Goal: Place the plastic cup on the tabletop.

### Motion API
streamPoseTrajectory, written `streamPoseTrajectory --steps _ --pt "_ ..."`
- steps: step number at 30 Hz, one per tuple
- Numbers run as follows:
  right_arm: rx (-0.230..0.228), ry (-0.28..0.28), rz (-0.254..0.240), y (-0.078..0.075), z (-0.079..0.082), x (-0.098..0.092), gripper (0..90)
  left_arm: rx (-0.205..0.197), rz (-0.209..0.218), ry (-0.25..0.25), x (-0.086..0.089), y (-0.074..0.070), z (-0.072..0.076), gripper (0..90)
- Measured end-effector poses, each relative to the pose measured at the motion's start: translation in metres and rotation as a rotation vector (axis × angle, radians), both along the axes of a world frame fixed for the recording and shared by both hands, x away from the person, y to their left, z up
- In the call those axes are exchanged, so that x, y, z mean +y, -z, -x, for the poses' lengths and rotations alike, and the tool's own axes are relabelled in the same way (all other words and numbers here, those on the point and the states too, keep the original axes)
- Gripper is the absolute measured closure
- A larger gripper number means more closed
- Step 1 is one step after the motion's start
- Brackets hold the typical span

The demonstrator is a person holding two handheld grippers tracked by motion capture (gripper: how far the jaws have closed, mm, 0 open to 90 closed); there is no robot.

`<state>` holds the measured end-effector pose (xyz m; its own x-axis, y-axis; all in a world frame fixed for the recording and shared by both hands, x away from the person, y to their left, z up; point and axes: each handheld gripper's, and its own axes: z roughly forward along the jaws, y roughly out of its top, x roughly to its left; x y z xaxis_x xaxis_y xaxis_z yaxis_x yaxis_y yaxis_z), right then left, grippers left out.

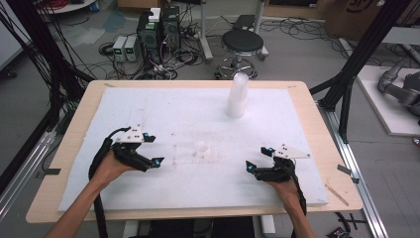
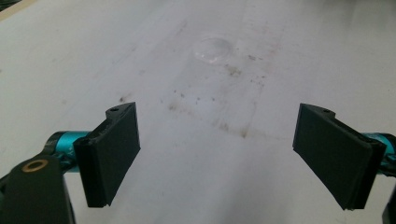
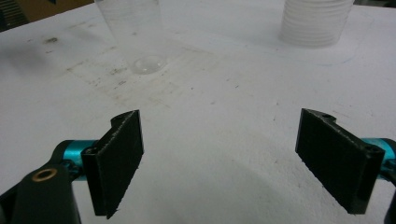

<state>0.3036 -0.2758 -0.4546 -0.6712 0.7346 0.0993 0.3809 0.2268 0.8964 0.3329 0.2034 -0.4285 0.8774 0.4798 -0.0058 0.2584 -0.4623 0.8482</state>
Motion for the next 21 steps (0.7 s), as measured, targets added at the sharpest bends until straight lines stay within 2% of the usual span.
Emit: streamPoseTrajectory --steps 2,3,6,11,14,16,21 --pt "-0.007 0.002 0.0 0.0 0.0 0.0 15.3 -0.017 0.042 -0.038 0.01 0.006 0.011 14.7" --pt "-0.011 0.002 -0.003 0.0 0.001 -0.001 15.3 -0.023 0.083 -0.071 0.018 0.012 0.019 14.7" --pt "-0.013 0.003 -0.002 0.0 0.002 0.0 15.3 -0.038 0.133 -0.112 0.024 0.017 0.03 14.7" --pt "-0.019 0.018 -0.001 0.0 0.002 -0.001 15.2 -0.062 0.154 -0.193 0.028 0.021 0.045 14.4" --pt "-0.033 0.019 -0.008 0.0 0.004 -0.001 15.3 -0.087 0.192 -0.241 0.031 0.026 0.049 14.3" --pt "-0.046 0.023 -0.013 0.0 0.005 -0.002 15.2 -0.096 0.214 -0.256 0.032 0.03 0.051 14.3" --pt "-0.06 0.037 -0.022 0.0 0.007 -0.003 15.2 -0.099 0.222 -0.266 0.032 0.037 0.051 14.2"
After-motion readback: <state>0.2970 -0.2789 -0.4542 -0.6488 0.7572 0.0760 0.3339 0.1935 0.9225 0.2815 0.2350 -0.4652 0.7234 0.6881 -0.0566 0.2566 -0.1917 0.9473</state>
